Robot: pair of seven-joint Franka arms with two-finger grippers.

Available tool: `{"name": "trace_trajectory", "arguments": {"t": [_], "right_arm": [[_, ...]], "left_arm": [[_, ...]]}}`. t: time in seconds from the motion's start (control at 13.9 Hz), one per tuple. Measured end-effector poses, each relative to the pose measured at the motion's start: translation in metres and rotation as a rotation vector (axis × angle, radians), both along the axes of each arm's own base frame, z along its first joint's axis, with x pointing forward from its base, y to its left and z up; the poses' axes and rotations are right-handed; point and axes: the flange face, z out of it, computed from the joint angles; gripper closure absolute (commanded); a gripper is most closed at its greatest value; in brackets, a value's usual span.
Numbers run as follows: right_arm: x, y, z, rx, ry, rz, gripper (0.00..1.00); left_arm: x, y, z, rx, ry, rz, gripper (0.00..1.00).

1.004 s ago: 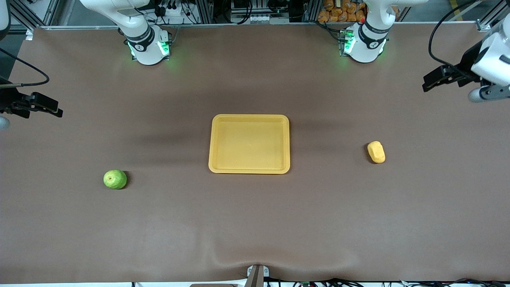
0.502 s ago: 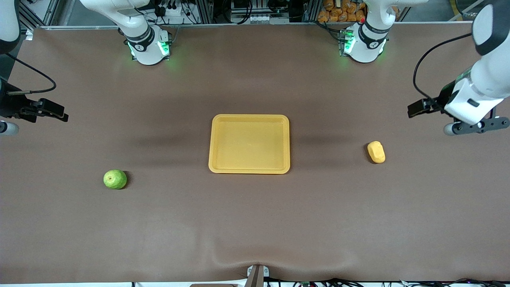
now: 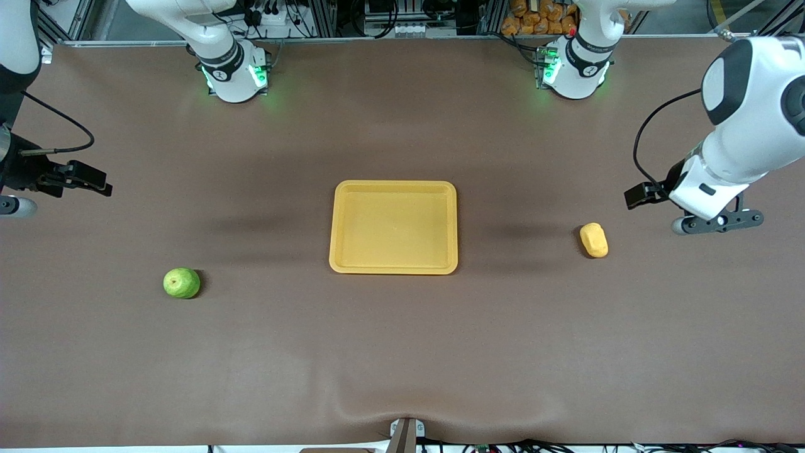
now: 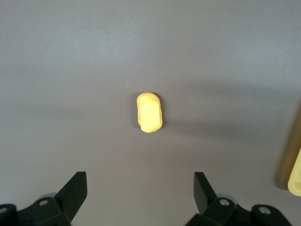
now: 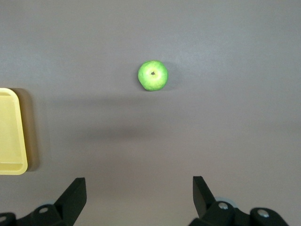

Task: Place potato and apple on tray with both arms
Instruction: 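Reach the left gripper to the potato while the right gripper reaches the apple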

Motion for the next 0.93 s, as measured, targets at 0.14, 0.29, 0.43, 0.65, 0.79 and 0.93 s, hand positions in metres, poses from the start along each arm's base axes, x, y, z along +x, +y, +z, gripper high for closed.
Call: {"name": "trace_trajectory", "arguments": {"t": [0.14, 0.29, 0.43, 0.65, 0.79, 0.93], "right_arm": [[0.001, 0.0, -0.011, -0.001, -0.005, 0.003, 0.0], [0.001, -0.001, -0.025, -0.001, -0.008, 0.006, 0.0], [0.002, -0.001, -0.036, -0.001, -0.017, 0.006, 0.0], [0.003, -0.001, -0.051, -0.004, -0.038, 0.014, 0.0], [0.004, -0.001, -0.062, -0.005, -0.053, 0.018, 0.0], [0.003, -0.002, -0.078, -0.008, -0.073, 0.023, 0.0]], "left_arm": [[0.002, 0.0, -0.02, -0.003, -0.01, 0.001, 0.0], [0.002, 0.0, -0.044, -0.003, 0.004, 0.002, 0.0], [0.004, 0.0, -0.064, -0.004, 0.009, 0.005, 0.0], [0.002, 0.005, -0.1, -0.012, -0.019, 0.016, 0.0], [-0.002, 0.019, -0.124, -0.017, -0.032, 0.037, 0.0], [-0.003, 0.026, -0.142, -0.019, -0.03, 0.048, 0.0]]}}
